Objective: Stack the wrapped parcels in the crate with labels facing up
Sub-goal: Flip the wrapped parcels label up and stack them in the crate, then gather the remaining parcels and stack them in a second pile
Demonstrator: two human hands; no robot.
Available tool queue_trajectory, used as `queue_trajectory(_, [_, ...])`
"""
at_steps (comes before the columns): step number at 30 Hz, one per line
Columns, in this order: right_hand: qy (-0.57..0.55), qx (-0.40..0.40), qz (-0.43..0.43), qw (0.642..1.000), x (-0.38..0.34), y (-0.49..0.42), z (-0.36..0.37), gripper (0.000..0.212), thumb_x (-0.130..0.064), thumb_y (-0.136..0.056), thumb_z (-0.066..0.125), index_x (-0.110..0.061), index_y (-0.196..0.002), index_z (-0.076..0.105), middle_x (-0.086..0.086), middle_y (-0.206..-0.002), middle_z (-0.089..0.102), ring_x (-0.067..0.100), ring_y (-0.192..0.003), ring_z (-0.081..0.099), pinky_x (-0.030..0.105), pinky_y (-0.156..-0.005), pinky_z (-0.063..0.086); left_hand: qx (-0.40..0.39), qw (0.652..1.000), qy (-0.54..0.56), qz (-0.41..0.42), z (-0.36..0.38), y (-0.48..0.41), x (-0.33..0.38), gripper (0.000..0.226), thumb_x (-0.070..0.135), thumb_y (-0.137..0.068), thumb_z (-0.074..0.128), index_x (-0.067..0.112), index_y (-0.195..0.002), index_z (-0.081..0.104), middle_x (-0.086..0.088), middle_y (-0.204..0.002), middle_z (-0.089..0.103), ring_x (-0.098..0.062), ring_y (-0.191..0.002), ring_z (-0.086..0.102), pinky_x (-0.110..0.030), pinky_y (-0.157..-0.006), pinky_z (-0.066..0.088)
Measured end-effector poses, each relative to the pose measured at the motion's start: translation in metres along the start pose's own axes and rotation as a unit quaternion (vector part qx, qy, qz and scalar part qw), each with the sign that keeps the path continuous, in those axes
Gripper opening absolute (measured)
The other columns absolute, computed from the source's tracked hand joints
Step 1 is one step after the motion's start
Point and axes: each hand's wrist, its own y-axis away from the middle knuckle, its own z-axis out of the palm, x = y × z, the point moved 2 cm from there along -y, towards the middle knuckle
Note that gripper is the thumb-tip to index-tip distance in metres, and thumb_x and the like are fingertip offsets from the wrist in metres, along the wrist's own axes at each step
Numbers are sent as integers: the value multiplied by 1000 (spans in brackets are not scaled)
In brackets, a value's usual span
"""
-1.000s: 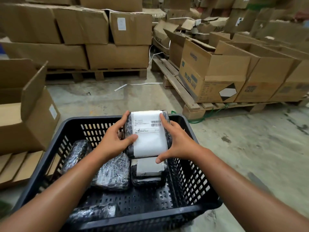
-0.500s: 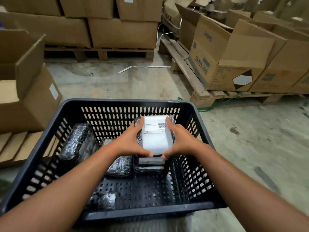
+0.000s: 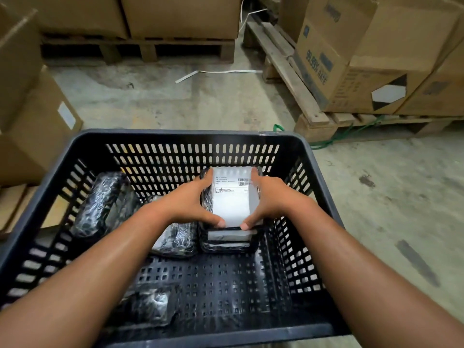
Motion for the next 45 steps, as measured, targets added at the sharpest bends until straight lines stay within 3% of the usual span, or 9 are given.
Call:
queue_trajectory(10, [30, -25, 25, 999, -8, -3, -5, 164, -49, -47, 101, -12, -163, -9, 11, -167, 27, 32, -150, 28, 36, -117, 30, -14, 998, 50, -19, 2, -2, -2, 152, 64, -42, 90, 27, -158, -2, 7, -163, 25, -17, -144, 32, -32, -117, 25])
queue_trajectory(17, [73, -38, 38, 996, -23, 14, -12, 160, -51, -50, 100, -11, -163, -6, 10, -167, 26, 32, -150, 28, 38, -117, 30, 45, 999, 23, -20, -19, 21, 7, 129, 59, -61, 86, 25, -159, 10, 2, -167, 15, -21, -151, 20, -37, -119, 18])
queue_trajectory(20, [120, -35, 26, 992, -36, 17, -15, 143, -48, -55, 99, -14, -164, 12, 9, -164, 34, 32, -147, 35, 42, -116, 36, 90, 996, 4, -6, -51, 46, 6, 115, 60, -65, 82, 29, -157, 22, 6, -163, 26, -18, -148, 27, -30, -112, 20])
queue_trajectory(25, [154, 0, -64, 986, -104, 19, -17, 115, -47, -69, 92, -16, -160, 31, 5, -164, 37, 29, -149, 36, 43, -118, 34, 156, 986, -53, -28, -103, 98, -25, 102, 51, -68, 86, 29, -154, 36, 5, -157, 39, -16, -145, 33, -35, -117, 24])
queue_trajectory(29, [88, 0, -194, 977, -174, 9, 35, 96, -36, -76, 90, -20, -157, 39, 0, -160, 44, 24, -147, 40, 41, -119, 30, 101, 977, -156, -103, -108, 119, -55, 111, 43, -65, 90, 26, -156, 29, 0, -165, 23, -23, -149, 26, -39, -120, 21])
queue_trajectory(32, [112, -39, -222, 968, -189, -8, 99, 100, -27, -79, 88, -20, -160, 30, 10, -162, 39, 30, -148, 37, 42, -120, 29, 44, 967, -207, -143, -94, 123, -69, 114, 33, -67, 91, 22, -158, 23, -5, -167, 8, -30, -153, 11, -45, -122, 18])
queue_trajectory(38, [251, -72, -202, 944, -146, -32, 163, 132, -35, -78, 89, -25, -163, -10, 24, -167, -16, 46, -153, -11, 55, -125, 10, 14, 952, -255, -169, -82, 124, -76, 108, 17, -77, 85, 12, -158, 13, -8, -166, -16, -35, -151, -10, -57, -119, 21])
queue_trajectory(43, [309, -41, -200, 929, -144, -34, 180, 113, 24, -87, 53, -23, -161, -18, 26, -162, -28, 53, -150, -16, 55, -123, 7, 3, 952, -250, -174, -81, 122, -79, 110, 11, -80, 80, 10, -159, 4, -7, -164, -20, -34, -151, -13, -54, -121, 19])
queue_trajectory(45, [291, -50, -190, 936, -152, -36, 173, 114, 27, -84, 52, -24, -162, -15, 25, -164, -23, 54, -150, -13, 57, -122, 6, 2, 953, -249, -173, -81, 121, -80, 109, 8, -80, 80, 11, -159, 4, -7, -164, -20, -34, -151, -13, -54, -121, 18])
